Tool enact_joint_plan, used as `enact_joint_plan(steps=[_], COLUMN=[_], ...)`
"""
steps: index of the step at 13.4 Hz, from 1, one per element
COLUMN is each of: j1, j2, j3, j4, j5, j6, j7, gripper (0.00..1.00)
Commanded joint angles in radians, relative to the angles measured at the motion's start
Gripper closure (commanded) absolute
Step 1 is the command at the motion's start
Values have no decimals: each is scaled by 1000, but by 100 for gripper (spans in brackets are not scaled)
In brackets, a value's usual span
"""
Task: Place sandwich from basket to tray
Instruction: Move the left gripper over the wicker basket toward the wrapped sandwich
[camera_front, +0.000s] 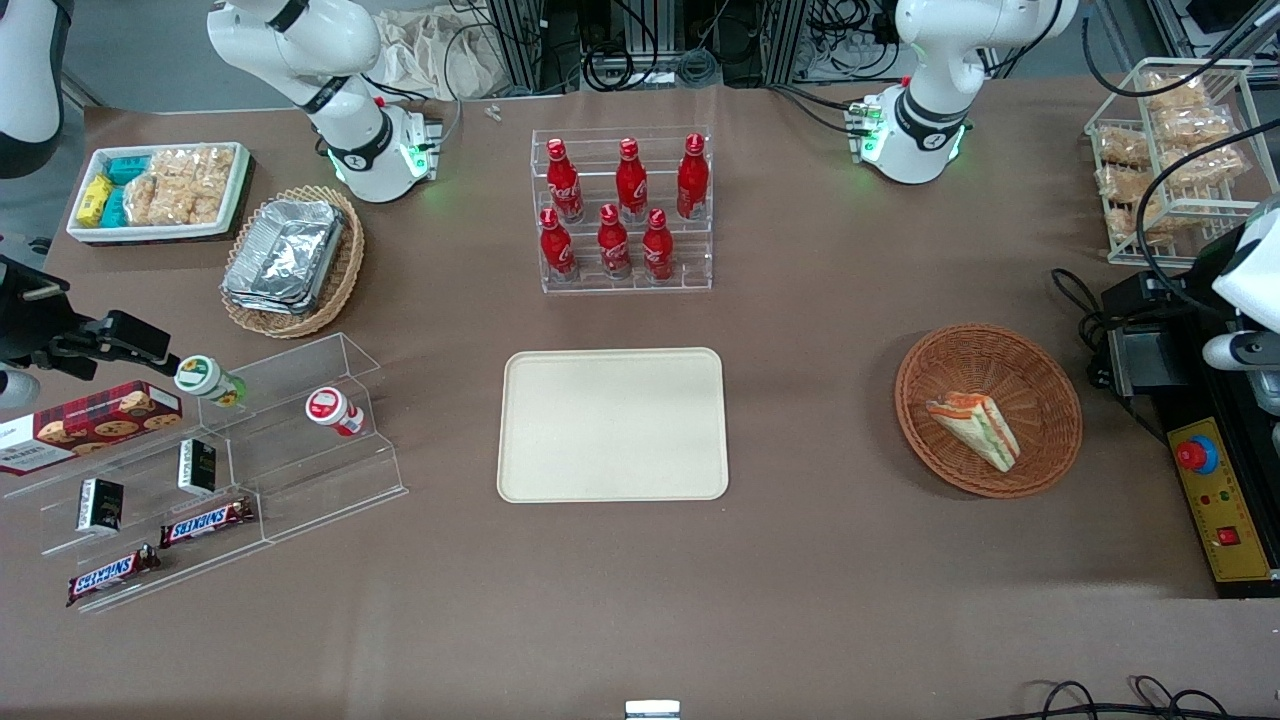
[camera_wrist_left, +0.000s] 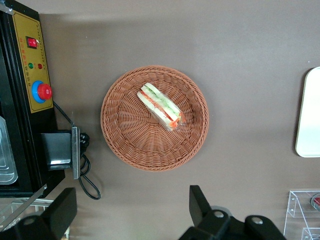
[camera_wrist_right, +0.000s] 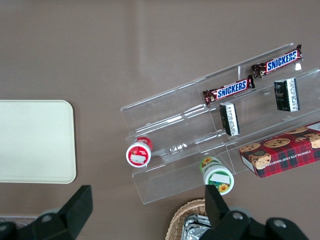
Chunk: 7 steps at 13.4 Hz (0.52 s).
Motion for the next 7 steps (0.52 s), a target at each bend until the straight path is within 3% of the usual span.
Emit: enact_joint_plan(steps=[1, 7], j1=[-8, -5], j2=[-2, 18], j3=[1, 1], j4=[2, -79], j5=[7, 18], j6=[-5, 9], j7=[-38, -32], gripper=[0, 0])
